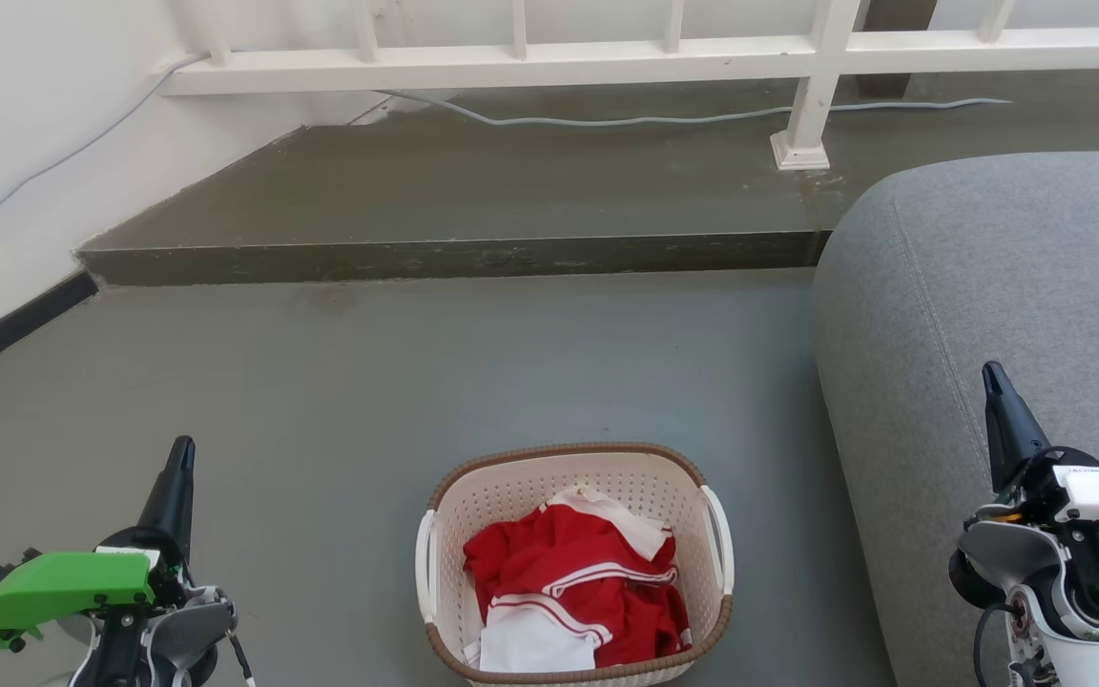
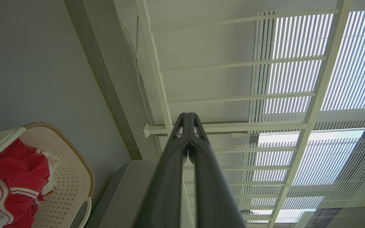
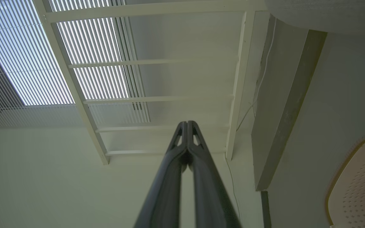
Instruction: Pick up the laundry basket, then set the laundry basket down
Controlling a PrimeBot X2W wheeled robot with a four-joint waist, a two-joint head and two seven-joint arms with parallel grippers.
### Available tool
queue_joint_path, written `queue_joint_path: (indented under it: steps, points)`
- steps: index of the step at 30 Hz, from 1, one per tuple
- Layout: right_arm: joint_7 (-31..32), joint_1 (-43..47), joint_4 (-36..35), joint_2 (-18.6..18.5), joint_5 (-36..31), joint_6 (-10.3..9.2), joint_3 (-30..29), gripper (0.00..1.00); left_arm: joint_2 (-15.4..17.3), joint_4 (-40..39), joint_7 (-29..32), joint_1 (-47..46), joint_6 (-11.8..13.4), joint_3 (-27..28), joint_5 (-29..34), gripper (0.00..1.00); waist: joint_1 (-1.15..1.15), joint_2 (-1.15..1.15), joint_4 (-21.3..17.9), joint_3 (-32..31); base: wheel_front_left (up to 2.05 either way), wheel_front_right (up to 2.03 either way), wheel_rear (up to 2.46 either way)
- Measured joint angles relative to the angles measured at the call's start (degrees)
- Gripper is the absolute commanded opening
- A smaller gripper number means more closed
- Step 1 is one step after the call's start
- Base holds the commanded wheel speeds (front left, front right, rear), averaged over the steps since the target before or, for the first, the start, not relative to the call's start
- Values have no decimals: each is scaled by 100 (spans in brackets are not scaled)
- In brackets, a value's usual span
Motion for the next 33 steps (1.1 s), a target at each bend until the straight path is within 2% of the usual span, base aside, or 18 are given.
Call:
queue_joint_path:
  steps: [33]
  points:
    - [7,1,-7,0,0,8,-4,0,-3,-2,25,0,0,16,0,0,0,0,0,0,0,0,0]
